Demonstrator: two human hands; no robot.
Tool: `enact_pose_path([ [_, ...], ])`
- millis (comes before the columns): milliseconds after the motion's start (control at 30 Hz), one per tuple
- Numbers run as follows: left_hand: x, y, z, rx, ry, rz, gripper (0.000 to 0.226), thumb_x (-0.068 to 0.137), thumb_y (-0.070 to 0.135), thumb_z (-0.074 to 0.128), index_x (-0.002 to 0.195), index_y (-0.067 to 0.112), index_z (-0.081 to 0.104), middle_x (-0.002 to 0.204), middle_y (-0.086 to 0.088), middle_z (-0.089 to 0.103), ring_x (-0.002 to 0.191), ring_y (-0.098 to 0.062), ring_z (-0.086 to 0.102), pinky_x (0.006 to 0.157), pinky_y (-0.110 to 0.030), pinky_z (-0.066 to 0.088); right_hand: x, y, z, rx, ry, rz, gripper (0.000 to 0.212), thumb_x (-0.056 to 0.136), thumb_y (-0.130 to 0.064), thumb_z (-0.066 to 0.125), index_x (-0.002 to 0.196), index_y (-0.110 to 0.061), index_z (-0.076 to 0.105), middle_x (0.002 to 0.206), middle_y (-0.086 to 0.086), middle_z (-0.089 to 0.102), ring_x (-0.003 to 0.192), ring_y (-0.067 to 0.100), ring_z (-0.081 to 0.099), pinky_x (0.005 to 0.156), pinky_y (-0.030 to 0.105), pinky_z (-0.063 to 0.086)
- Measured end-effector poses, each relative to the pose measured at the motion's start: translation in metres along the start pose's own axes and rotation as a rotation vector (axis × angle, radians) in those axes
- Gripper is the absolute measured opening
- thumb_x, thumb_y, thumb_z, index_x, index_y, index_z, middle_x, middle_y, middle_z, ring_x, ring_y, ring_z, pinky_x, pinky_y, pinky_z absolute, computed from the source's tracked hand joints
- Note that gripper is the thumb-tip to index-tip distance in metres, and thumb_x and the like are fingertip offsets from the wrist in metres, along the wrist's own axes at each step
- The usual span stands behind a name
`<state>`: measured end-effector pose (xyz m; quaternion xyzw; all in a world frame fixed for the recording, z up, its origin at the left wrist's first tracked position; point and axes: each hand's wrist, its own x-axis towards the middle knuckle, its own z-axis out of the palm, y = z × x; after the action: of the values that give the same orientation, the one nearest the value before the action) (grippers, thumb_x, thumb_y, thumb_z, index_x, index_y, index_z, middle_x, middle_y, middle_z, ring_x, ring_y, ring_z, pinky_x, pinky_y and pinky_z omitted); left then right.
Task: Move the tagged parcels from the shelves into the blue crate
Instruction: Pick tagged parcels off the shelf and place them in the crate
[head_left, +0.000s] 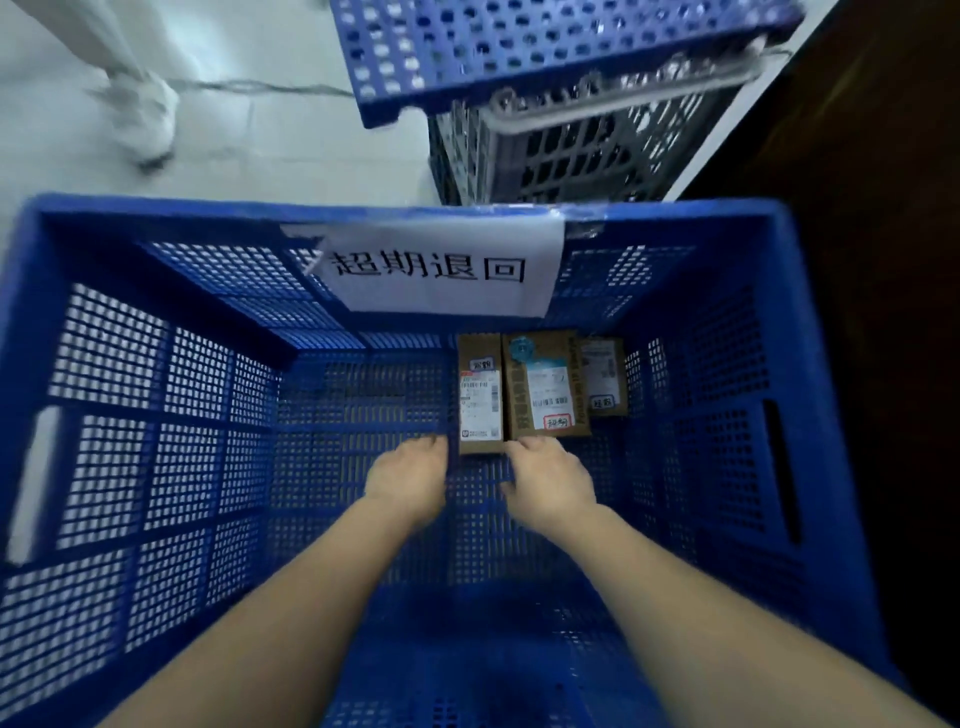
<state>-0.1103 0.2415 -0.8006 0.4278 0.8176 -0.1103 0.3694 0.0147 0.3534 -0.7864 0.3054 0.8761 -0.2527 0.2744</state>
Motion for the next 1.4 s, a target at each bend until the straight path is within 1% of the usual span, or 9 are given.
enact_pose_path([
  [100,-0.044,0.009,-0.028,0.078,0.027,-0.003,0.050,0.090,0.014,0.050,0.138,0.013,0.037,0.134,-0.006,0.051,0.123,-0.026,0.049,0.095,-0.041,0.043,-0.038,-0.013,-0.035,-0.069,0.034,0.005,0.036,0.092,-0.027,0.055,0.126,-0.016,0.051,0.128,0.005,0.054,0.120,0.025,0.045,0.091,0.038,0.043],
  [267,-0.117,0.026,-0.074,0.151,0.146,0.000,0.038,0.091,0.012,0.050,0.128,0.013,0.042,0.126,-0.005,0.054,0.118,-0.026,0.051,0.089,-0.040,0.043,-0.105,-0.032,-0.083,-0.103,0.079,0.011,0.036,0.094,-0.032,0.052,0.126,-0.017,0.050,0.127,0.005,0.052,0.118,0.026,0.046,0.093,0.038,0.042],
  [400,-0.168,0.038,-0.102,0.209,0.206,0.043,0.036,0.092,0.010,0.047,0.127,0.013,0.043,0.128,-0.006,0.054,0.120,-0.026,0.049,0.091,-0.039,0.042,-0.159,-0.047,-0.109,-0.126,0.157,0.051,0.037,0.094,-0.035,0.052,0.127,-0.017,0.051,0.126,0.005,0.054,0.117,0.026,0.047,0.098,0.038,0.039],
  [500,-0.203,0.045,-0.118,0.254,0.254,0.111,0.030,0.093,0.011,0.044,0.123,0.012,0.049,0.126,-0.007,0.056,0.119,-0.026,0.049,0.092,-0.039,0.042,-0.201,-0.060,-0.115,-0.134,0.215,0.094,0.038,0.093,-0.037,0.053,0.126,-0.018,0.052,0.126,0.005,0.055,0.119,0.025,0.047,0.100,0.039,0.038],
  [633,-0.251,0.057,-0.132,0.344,0.307,0.210,0.026,0.091,0.013,0.049,0.117,0.012,0.054,0.121,-0.006,0.058,0.114,-0.025,0.051,0.088,-0.037,0.044,-0.258,-0.073,-0.111,-0.104,0.274,0.169,0.043,0.093,-0.037,0.052,0.131,-0.016,0.050,0.130,0.006,0.053,0.120,0.026,0.047,0.100,0.040,0.038],
  [833,-0.325,0.085,-0.138,0.409,0.365,0.351,0.030,0.092,0.016,0.051,0.121,0.012,0.054,0.124,-0.007,0.057,0.116,-0.026,0.051,0.087,-0.037,0.044,-0.353,-0.078,-0.105,-0.028,0.376,0.280,0.047,0.093,-0.039,0.054,0.135,-0.019,0.046,0.134,0.005,0.051,0.124,0.026,0.044,0.101,0.040,0.037],
  [1100,-0.413,0.164,-0.142,0.508,0.453,0.605,0.035,0.094,0.024,0.051,0.127,0.013,0.051,0.131,-0.005,0.055,0.121,-0.024,0.049,0.096,-0.038,0.042,-0.484,-0.057,-0.101,-0.010,0.462,0.460,0.046,0.093,-0.039,0.055,0.134,-0.020,0.046,0.135,0.003,0.050,0.125,0.025,0.044,0.102,0.039,0.038],
  [1300,-0.476,0.245,-0.140,0.582,0.485,0.751,0.030,0.093,0.022,0.051,0.122,0.014,0.052,0.127,-0.005,0.056,0.119,-0.025,0.050,0.093,-0.039,0.044,-0.583,-0.023,-0.098,0.043,0.563,0.596,0.049,0.092,-0.042,0.054,0.135,-0.020,0.047,0.134,0.004,0.051,0.127,0.026,0.044,0.102,0.040,0.039],
  [1400,-0.511,0.294,-0.130,0.598,0.487,0.836,0.032,0.090,0.020,0.056,0.121,0.015,0.053,0.125,-0.005,0.056,0.118,-0.024,0.051,0.091,-0.038,0.044,-0.638,0.001,-0.092,0.073,0.605,0.678,0.051,0.092,-0.042,0.054,0.138,-0.020,0.045,0.137,0.005,0.050,0.127,0.027,0.044,0.102,0.042,0.041],
])
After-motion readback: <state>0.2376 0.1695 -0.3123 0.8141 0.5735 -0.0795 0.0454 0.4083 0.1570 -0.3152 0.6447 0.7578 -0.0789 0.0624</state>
